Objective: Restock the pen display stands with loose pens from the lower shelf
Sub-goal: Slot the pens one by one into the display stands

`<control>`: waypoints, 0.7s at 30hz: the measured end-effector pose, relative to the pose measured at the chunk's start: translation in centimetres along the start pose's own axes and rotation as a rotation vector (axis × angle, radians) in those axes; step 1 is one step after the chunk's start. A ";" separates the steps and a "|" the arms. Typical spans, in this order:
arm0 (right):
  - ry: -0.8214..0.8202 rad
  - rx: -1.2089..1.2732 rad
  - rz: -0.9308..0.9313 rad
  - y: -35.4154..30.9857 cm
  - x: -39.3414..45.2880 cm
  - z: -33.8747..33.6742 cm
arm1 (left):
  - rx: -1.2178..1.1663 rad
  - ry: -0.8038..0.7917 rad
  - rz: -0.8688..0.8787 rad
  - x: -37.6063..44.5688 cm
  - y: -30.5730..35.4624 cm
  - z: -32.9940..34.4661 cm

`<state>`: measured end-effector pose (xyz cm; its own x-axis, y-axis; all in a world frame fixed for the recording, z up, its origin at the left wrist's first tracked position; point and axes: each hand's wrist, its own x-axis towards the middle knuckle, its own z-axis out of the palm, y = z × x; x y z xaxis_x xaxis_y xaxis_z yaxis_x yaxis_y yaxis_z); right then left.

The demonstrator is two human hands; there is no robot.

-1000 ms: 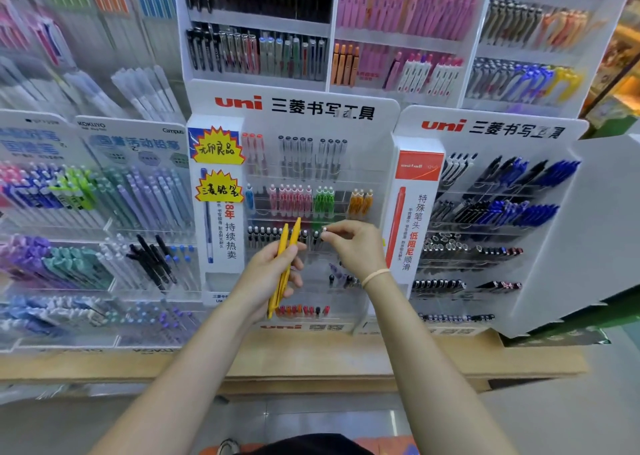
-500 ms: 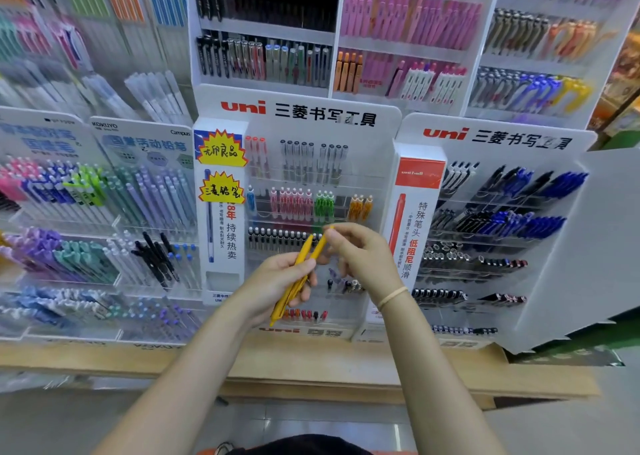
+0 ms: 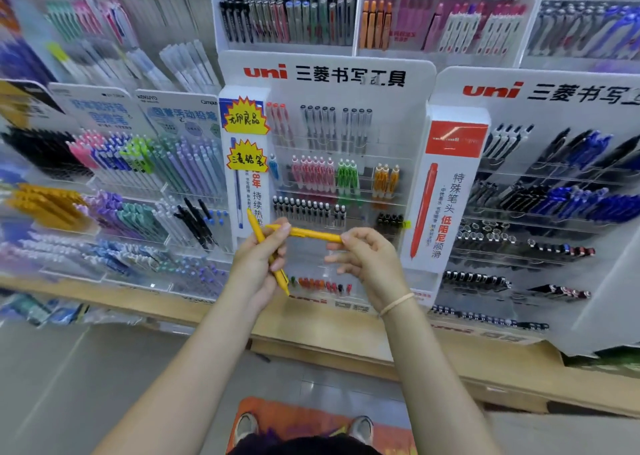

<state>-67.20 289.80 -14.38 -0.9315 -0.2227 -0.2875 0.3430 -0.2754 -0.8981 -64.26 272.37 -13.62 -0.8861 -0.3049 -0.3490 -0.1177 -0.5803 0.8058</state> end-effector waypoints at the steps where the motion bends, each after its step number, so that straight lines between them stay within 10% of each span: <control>1: -0.010 0.028 -0.003 0.6 -0.2 0.8 | -0.040 -0.011 0.013 -0.2 0.5 -0.3; 21: -0.346 -0.492 -0.065 10.3 -6.8 35.0 | 0.403 -0.261 0.123 -6.4 17.3 -31.2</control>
<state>-53.14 255.72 -10.02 -0.8272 -0.5337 -0.1758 0.1133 0.1480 -0.9825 -46.60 240.73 -12.34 -0.9809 -0.1238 -0.1500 -0.1237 -0.1979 0.9724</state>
